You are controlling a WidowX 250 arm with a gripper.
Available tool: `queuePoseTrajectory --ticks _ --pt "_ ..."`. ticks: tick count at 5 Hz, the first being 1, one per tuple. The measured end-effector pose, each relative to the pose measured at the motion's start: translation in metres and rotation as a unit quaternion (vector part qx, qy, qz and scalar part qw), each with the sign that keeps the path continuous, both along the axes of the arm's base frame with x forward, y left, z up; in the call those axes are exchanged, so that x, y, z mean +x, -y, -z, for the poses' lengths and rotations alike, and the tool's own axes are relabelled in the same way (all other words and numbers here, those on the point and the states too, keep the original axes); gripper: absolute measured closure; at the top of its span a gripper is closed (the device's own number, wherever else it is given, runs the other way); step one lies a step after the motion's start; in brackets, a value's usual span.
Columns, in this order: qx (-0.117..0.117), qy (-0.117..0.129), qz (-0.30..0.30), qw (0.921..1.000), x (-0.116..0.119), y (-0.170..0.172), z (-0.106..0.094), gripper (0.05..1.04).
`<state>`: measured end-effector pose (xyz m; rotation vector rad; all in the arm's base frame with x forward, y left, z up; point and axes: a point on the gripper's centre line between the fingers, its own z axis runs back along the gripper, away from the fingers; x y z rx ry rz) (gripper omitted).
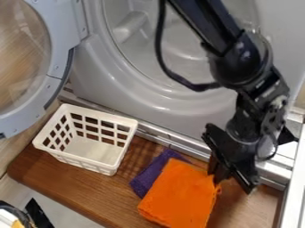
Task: Put the orange towel in the white basket
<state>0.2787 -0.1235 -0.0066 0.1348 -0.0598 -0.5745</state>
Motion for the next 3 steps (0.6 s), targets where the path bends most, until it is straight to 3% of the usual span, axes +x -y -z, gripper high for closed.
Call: queuePoseTrajectory --ticks 3 --pt "0.031 0.11 -0.034 0.9929 0.002 -0.026 -0.079 1.027"
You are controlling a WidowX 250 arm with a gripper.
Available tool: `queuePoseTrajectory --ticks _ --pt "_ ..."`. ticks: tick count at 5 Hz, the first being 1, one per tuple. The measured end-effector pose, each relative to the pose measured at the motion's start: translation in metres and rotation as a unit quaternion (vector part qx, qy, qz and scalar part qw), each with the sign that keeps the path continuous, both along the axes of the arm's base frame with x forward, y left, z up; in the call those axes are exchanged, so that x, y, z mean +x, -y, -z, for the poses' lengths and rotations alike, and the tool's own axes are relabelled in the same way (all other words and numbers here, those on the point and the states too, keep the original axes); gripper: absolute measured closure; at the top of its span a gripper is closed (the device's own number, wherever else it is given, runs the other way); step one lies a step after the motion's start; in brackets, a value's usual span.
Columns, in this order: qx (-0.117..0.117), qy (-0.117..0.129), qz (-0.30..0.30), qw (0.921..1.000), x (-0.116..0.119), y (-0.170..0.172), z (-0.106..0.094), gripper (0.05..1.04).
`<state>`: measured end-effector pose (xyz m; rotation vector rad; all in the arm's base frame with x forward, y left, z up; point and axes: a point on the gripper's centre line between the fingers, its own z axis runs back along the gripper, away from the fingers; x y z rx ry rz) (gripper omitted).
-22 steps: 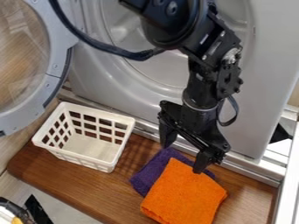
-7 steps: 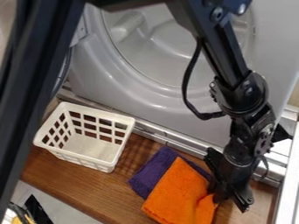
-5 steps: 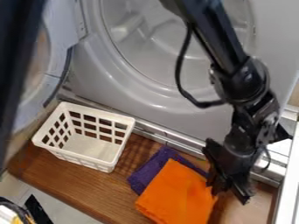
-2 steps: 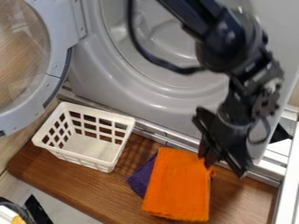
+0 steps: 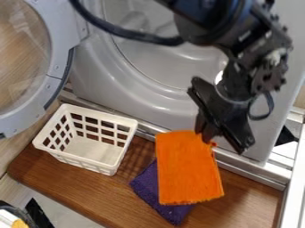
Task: Put the orange towel in the white basket
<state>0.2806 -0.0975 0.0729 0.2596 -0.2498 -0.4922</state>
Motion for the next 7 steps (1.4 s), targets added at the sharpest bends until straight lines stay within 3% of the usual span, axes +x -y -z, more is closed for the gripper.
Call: queuePoseTrajectory --ticks 2,4,5,7 --pt "0.028 0.026 -0.019 0.9991 0.008 -0.032 -0.022 1.028" --pt "0.015 0.03 -0.088 0.9956 0.011 -0.086 -0.041 1.028" --pt "0.005 0.027 -0.121 0.9923 0.005 -0.11 -0.04 1.028" --pt "-0.014 0.005 -0.157 0.9875 0.008 -0.151 -0.009 1.028"
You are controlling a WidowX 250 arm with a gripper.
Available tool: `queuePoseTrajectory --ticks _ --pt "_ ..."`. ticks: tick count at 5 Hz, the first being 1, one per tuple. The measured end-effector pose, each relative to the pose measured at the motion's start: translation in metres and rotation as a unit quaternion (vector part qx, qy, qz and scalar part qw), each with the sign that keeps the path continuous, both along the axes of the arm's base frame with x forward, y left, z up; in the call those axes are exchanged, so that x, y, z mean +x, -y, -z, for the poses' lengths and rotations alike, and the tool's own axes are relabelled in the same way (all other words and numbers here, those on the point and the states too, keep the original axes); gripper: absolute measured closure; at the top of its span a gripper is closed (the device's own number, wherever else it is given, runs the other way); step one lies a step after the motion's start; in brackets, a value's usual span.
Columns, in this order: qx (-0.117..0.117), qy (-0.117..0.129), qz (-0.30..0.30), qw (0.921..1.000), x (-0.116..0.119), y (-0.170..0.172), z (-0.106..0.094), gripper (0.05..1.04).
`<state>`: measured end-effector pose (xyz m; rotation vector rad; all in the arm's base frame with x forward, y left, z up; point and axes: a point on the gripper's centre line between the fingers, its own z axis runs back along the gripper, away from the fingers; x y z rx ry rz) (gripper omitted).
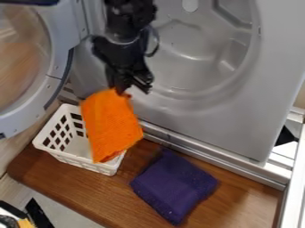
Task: Put the orange towel in the white basket
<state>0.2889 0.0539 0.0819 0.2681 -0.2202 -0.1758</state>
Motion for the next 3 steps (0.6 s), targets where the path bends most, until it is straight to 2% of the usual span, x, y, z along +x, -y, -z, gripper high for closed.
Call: queuePoseTrajectory --ticks 2,3 --pt "-0.013 -0.029 -0.015 0.9994 0.002 -0.016 0.026 1.028" --pt "-0.029 -0.036 -0.031 0.9985 -0.001 -0.02 0.039 1.004"
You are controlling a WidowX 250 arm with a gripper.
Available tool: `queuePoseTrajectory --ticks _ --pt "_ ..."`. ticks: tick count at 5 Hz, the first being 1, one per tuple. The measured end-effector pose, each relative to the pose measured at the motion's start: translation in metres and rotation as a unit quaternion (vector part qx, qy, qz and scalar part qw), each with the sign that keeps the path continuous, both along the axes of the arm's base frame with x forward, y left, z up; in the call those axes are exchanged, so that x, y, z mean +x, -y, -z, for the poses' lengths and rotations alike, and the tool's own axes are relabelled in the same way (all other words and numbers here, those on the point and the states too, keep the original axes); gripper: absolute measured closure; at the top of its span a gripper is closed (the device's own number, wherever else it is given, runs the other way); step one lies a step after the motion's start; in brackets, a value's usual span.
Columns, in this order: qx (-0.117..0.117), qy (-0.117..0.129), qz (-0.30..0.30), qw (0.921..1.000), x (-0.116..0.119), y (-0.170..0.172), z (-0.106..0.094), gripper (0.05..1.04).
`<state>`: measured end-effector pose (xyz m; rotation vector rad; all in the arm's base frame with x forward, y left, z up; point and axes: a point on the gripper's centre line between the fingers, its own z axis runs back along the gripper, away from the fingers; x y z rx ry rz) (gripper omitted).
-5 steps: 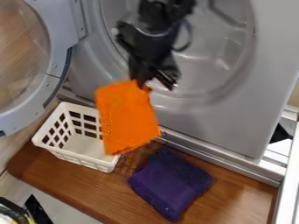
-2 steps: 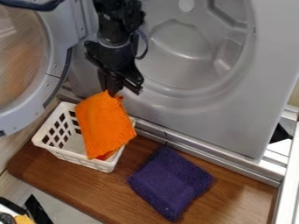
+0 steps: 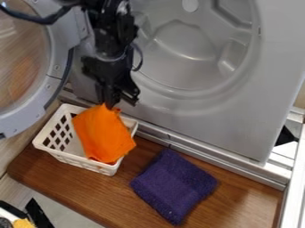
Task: Put the orange towel in the white basket
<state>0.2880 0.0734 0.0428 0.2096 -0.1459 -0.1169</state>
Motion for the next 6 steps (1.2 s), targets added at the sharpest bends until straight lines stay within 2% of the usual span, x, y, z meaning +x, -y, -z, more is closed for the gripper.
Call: queuePoseTrajectory --ticks 1,2,3,4,5,6 --pt "-0.011 -0.002 -0.002 0.9999 -0.001 0.0 0.002 0.846" --pt "-0.018 -0.009 -0.001 0.9998 -0.002 0.002 0.006 0.571" --pt "-0.019 -0.01 0.0 0.9998 -0.002 0.003 0.006 0.251" --pt "-0.021 -0.014 -0.004 0.9997 -0.005 0.004 0.008 0.07" --pt "-0.018 -0.018 0.005 0.9997 -0.005 0.012 0.006 0.074" --pt "-0.013 -0.002 0.014 0.9998 -0.003 0.023 -0.012 0.081"
